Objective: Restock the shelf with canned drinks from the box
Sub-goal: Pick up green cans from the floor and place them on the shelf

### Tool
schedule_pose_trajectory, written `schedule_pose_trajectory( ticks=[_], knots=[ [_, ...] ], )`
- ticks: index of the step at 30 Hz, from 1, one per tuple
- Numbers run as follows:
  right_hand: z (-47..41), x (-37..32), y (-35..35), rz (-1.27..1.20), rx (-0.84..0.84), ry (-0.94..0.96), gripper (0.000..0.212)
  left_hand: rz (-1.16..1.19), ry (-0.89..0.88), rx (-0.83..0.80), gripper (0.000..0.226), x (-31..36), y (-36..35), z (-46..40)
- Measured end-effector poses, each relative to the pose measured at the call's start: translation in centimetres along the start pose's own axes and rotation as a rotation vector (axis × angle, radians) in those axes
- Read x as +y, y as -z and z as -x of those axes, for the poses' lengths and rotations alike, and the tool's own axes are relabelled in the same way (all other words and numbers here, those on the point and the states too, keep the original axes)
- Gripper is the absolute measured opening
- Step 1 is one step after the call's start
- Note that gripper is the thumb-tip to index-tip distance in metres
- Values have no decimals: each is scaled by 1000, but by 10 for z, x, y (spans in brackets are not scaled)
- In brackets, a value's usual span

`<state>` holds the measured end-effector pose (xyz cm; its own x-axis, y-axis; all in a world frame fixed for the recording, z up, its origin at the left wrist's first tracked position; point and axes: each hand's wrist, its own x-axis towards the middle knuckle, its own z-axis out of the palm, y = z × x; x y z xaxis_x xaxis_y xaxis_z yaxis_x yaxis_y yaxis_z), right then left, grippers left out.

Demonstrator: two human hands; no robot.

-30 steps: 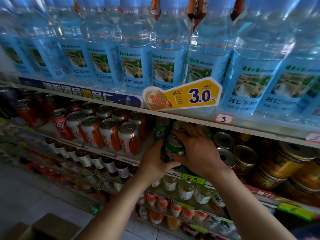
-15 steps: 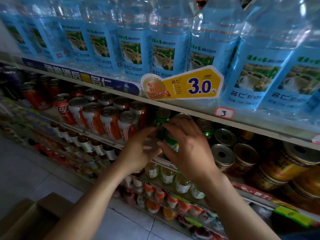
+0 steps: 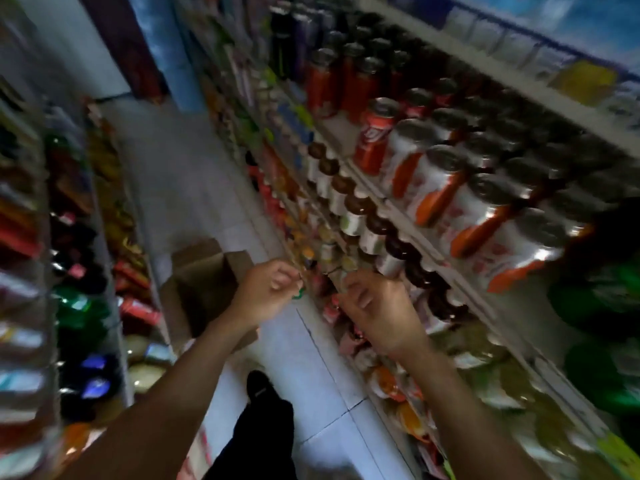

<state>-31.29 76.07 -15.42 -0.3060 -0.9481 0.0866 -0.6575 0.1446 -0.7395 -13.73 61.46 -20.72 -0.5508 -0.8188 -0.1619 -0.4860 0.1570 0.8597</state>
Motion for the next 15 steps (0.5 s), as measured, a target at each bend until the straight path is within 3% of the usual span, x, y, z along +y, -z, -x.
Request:
schedule_pose_trajectory(
  ticks=[1, 4, 6, 11, 15],
  knots=[
    [-18, 4, -21, -22, -61, -16, 2, -1, 55, 31, 11, -23, 12, -9],
    [-63, 19, -77, -65, -231, -136, 46, 11, 167, 59, 9, -80, 34, -31],
    [-94, 33, -118, -60, -294, -188, 57, 20, 210, 57, 11, -115, 48, -52],
    [-168, 66, -219, -69, -339, -400, 34, 58, 293, -4, 18, -190, 79, -120],
    [-215, 118, -305, -459, -326, -837, 16, 145, 394, -29, 16, -246, 79, -160]
  ],
)
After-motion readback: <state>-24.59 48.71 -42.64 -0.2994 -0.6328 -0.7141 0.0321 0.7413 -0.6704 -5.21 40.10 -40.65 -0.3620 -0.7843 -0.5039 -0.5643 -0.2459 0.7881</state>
